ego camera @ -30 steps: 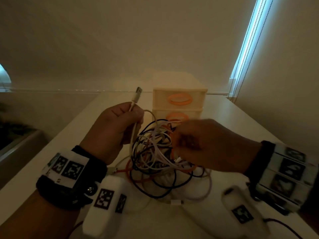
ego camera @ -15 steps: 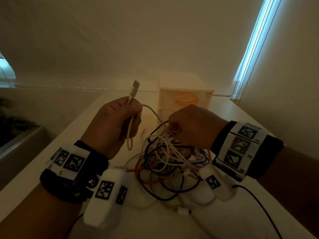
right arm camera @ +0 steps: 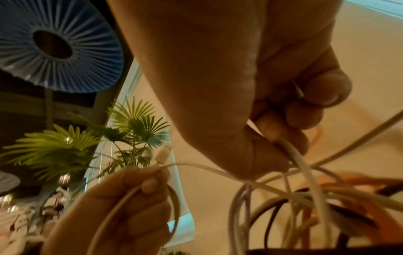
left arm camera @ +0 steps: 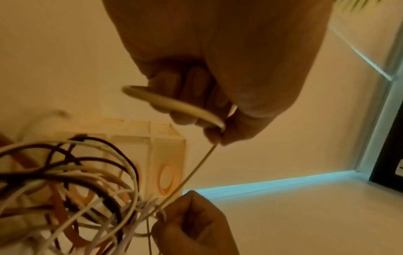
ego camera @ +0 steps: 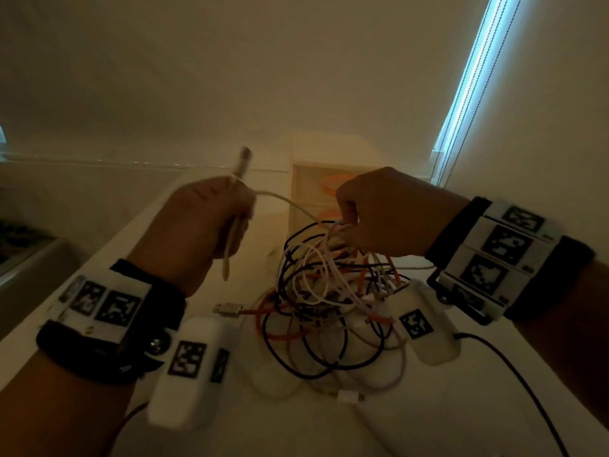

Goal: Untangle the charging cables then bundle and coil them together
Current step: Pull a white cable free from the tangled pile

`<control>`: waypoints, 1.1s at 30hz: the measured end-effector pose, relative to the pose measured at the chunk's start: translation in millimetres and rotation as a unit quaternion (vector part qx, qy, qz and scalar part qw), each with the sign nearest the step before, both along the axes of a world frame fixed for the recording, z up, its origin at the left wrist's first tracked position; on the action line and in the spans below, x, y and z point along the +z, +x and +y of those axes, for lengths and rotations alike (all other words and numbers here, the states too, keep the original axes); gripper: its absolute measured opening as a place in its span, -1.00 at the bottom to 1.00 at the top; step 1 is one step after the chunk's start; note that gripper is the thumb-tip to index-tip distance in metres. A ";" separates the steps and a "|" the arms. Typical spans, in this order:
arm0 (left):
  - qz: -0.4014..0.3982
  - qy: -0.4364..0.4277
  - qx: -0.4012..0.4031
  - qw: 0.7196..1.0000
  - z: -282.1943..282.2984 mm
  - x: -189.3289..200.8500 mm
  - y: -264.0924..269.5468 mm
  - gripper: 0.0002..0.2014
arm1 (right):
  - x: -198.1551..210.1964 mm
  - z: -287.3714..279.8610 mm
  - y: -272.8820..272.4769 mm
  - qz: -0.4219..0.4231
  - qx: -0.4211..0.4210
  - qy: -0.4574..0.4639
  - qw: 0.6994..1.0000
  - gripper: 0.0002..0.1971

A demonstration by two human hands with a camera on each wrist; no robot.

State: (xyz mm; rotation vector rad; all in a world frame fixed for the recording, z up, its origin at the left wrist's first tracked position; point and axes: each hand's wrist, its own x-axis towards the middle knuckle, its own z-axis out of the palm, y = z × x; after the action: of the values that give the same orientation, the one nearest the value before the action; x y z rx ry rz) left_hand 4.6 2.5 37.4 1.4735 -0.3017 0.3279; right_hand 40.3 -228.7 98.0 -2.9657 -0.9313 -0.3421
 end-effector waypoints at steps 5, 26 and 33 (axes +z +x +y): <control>0.003 0.017 -0.039 0.999 -11.9 -1.5 -4.1 -0.81 | -16.1 -4.1 -1.0 0.005 0.058 0.039 0.998 -0.78; -0.090 0.223 0.056 0.969 -50.0 -7.5 -23.0 -0.57 | -3.8 27.1 -1.4 0.135 0.019 0.189 0.972 -0.76; -0.052 0.345 0.165 0.923 -45.6 -17.4 -9.9 -0.78 | -6.0 27.1 -7.3 0.227 -0.021 0.334 0.914 -0.62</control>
State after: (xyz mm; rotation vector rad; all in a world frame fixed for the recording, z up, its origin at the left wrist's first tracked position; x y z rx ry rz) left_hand -5.3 -43.1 20.1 2.2170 -0.2639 0.6129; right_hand 33.0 -201.7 92.0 -2.2781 -0.5441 0.0389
